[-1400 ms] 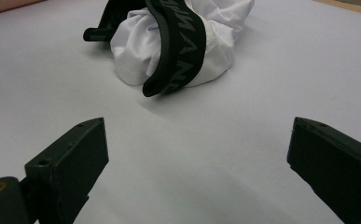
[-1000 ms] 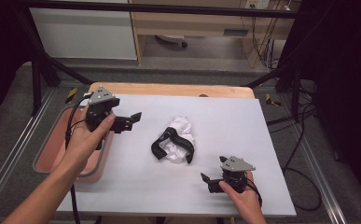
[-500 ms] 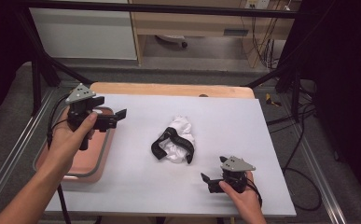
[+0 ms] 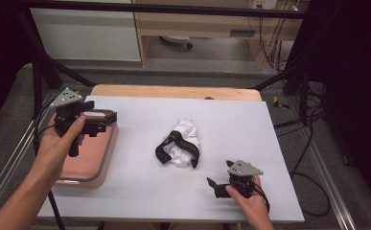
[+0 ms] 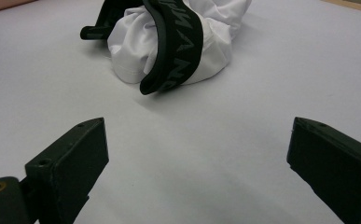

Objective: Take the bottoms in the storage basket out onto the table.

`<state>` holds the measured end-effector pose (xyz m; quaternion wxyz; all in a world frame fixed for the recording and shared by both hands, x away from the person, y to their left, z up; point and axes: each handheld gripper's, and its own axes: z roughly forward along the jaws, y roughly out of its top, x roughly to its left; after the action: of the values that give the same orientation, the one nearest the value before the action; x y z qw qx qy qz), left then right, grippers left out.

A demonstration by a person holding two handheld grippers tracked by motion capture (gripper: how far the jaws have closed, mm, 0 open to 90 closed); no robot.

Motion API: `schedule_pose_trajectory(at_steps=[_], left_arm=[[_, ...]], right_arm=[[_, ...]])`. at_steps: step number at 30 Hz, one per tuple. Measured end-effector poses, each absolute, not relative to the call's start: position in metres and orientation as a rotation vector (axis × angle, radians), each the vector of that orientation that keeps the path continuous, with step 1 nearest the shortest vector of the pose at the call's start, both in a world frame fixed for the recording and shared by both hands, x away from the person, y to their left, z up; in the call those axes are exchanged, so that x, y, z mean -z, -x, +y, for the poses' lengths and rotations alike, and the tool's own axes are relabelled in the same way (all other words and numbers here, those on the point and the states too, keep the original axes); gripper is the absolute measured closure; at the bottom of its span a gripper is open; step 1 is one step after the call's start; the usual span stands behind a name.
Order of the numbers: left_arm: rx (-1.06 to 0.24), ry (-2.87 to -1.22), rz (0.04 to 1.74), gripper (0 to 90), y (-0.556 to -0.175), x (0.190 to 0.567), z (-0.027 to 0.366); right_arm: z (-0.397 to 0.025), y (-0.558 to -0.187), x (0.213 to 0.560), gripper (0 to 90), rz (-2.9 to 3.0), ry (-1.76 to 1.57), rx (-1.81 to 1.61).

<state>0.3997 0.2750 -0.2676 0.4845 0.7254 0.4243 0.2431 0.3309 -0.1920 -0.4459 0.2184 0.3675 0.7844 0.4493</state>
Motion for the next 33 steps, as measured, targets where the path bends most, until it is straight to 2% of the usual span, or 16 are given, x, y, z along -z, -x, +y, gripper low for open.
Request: schedule_pose_trajectory(at_steps=[19,33], left_arm=[[-0.591,-1.76,1.064,7.0,-0.389,0.28,0.299],[-0.566,-1.789,1.04,7.0,-0.364,0.308,0.293]], right_arm=[[-0.192,-0.331,0.446,5.3,2.174,-1.025,-1.247],[-0.192,-0.33,0.446,5.6,2.178,-1.017,-1.246]])
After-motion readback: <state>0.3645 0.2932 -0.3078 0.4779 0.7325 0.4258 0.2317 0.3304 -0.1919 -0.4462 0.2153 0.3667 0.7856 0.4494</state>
